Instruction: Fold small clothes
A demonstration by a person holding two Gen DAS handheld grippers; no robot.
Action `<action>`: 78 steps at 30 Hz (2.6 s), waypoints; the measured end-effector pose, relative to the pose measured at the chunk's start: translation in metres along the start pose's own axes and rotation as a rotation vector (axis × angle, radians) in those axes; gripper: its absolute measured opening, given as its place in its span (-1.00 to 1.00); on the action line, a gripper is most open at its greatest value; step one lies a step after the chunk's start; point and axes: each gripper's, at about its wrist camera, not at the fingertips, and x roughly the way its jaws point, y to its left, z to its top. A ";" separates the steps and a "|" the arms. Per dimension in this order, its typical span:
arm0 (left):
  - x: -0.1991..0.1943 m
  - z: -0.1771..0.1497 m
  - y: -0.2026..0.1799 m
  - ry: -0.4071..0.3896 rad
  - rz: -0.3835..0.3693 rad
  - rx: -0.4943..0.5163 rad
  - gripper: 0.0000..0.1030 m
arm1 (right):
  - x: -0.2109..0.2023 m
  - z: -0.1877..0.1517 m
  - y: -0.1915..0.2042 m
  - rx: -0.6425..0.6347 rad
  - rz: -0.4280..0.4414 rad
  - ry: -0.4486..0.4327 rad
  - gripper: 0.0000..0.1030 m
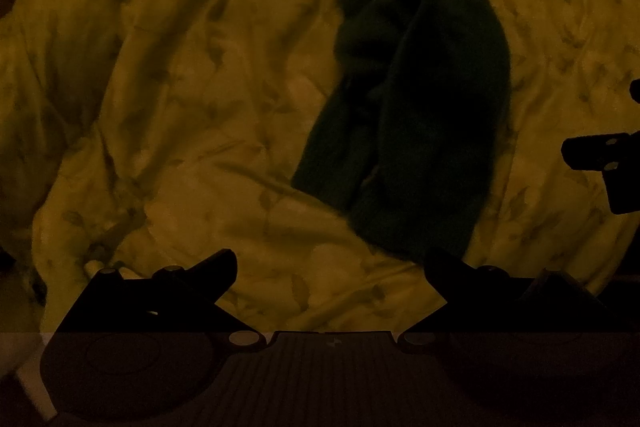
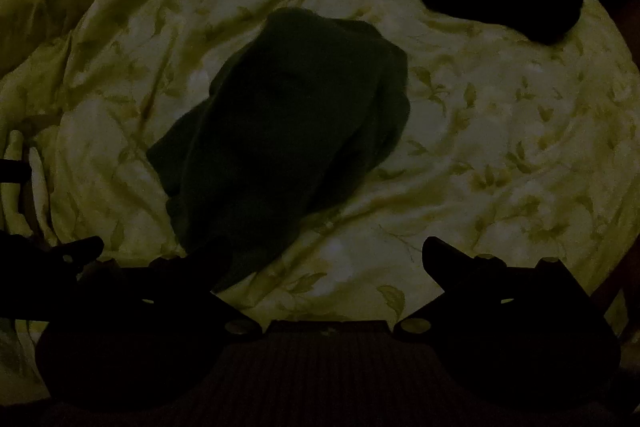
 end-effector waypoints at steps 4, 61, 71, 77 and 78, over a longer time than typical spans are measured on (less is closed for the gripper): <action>0.001 -0.001 0.002 0.003 -0.013 -0.006 1.00 | 0.003 0.002 0.001 0.001 0.001 0.018 0.97; 0.004 -0.006 0.008 0.029 -0.008 -0.030 1.00 | 0.009 -0.005 0.006 -0.003 -0.005 0.032 0.98; 0.004 -0.007 0.006 0.033 -0.004 -0.037 1.00 | 0.008 -0.006 0.006 -0.005 -0.007 0.033 0.98; 0.011 -0.010 0.010 0.045 -0.015 -0.057 1.00 | 0.009 -0.006 0.006 -0.004 -0.011 0.035 0.98; 0.011 -0.010 0.011 0.043 -0.017 -0.058 1.00 | 0.009 -0.006 0.006 -0.002 -0.014 0.036 0.98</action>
